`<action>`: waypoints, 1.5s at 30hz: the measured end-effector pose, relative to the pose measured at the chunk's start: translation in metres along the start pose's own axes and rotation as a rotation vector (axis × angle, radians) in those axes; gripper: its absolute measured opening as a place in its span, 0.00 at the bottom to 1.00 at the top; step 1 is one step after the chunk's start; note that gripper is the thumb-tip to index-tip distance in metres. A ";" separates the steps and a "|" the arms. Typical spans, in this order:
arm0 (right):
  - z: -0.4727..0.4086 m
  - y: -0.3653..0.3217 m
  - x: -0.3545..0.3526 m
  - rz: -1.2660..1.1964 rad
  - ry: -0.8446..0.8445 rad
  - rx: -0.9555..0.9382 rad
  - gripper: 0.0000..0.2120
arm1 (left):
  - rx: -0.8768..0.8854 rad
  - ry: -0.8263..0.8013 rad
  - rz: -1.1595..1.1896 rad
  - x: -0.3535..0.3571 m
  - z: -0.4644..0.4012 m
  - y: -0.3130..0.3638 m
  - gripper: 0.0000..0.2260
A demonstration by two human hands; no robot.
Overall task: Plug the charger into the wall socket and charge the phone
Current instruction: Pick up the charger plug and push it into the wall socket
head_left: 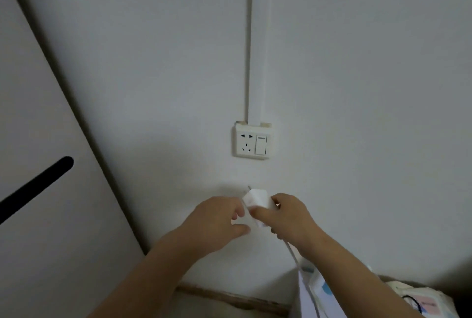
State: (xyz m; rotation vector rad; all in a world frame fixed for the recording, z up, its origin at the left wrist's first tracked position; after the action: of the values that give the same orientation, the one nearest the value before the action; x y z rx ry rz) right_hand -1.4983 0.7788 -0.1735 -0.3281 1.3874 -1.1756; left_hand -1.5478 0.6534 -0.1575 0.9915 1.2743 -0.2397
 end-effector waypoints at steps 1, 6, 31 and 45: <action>-0.002 -0.007 0.002 -0.046 -0.001 0.012 0.16 | 0.015 0.002 0.006 -0.005 -0.002 -0.003 0.13; -0.013 -0.032 0.010 -0.308 0.000 0.109 0.14 | 0.068 -0.005 0.027 -0.022 -0.017 -0.016 0.14; -0.067 -0.068 0.017 -0.732 0.023 0.238 0.19 | 0.118 0.060 0.073 -0.047 -0.070 -0.053 0.09; -0.077 -0.064 0.017 -0.743 0.042 0.259 0.17 | 0.144 -0.114 0.057 -0.011 -0.066 -0.060 0.08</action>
State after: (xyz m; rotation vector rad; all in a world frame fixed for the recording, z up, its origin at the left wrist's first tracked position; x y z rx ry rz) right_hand -1.5971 0.7708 -0.1521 -0.6676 1.1501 -1.9560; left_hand -1.6356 0.6618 -0.1745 1.1200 1.1349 -0.3430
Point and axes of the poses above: each hand's wrist, its own z-axis away from the middle knuckle, its own x-axis out of the palm, y = z × x, the point moved 8 cm from there along -z, towards the middle knuckle, and after that the axes turned 6 degrees about x, right-handed, at the moved point
